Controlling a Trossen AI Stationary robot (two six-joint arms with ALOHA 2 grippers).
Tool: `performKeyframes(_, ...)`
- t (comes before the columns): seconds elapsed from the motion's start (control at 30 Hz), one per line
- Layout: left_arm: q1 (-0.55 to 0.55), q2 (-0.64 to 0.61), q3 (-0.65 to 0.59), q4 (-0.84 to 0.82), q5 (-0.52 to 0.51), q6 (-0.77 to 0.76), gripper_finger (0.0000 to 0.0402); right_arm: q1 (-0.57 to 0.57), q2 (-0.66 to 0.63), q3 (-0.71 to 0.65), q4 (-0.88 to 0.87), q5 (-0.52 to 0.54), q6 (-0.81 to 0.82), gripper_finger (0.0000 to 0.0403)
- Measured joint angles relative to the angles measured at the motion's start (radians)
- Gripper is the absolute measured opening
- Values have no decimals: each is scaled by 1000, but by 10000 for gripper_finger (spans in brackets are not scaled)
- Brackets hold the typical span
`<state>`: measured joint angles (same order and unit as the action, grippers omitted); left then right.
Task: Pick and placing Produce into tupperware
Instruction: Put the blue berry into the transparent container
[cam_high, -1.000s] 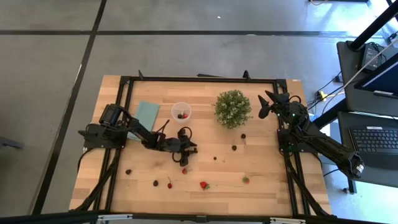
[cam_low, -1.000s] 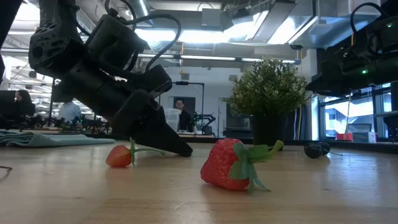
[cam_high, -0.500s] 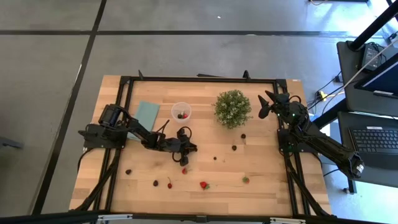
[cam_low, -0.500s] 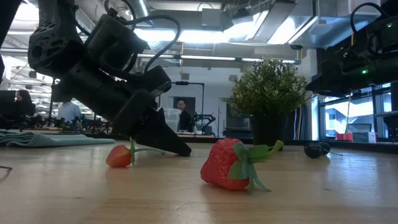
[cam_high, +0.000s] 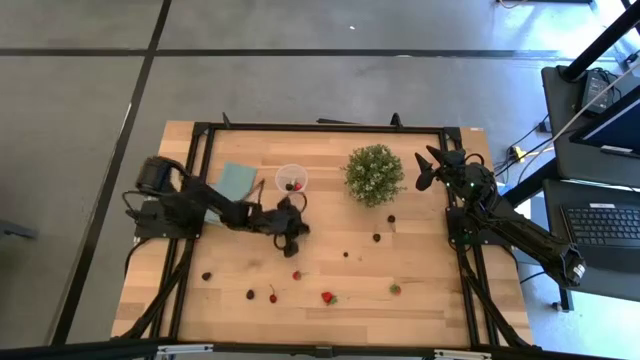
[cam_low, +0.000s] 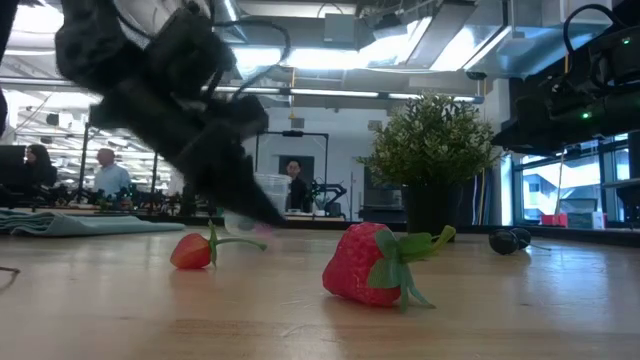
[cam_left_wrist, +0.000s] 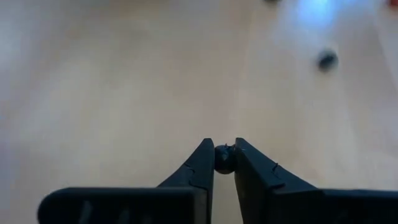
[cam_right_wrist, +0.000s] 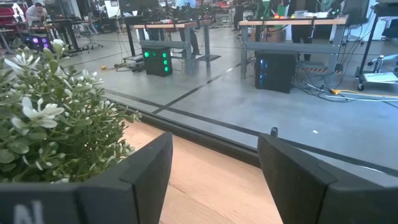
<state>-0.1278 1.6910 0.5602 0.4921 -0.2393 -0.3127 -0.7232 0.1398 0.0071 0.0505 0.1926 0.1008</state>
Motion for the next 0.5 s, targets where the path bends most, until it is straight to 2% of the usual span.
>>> performKeyframes(0.17,50,-214,2,-148,33,27,34,0,0,0,0,0,-2,239)
performKeyframes(0.3,112,-362,4,-257,-18,12,35,0,0,0,0,0,-3,239)
performKeyframes(0.4,181,-431,5,-323,-29,-25,35,0,0,0,0,0,-4,239)
performKeyframes(0.5,255,-465,6,-371,21,-80,33,0,0,0,0,0,-4,239)
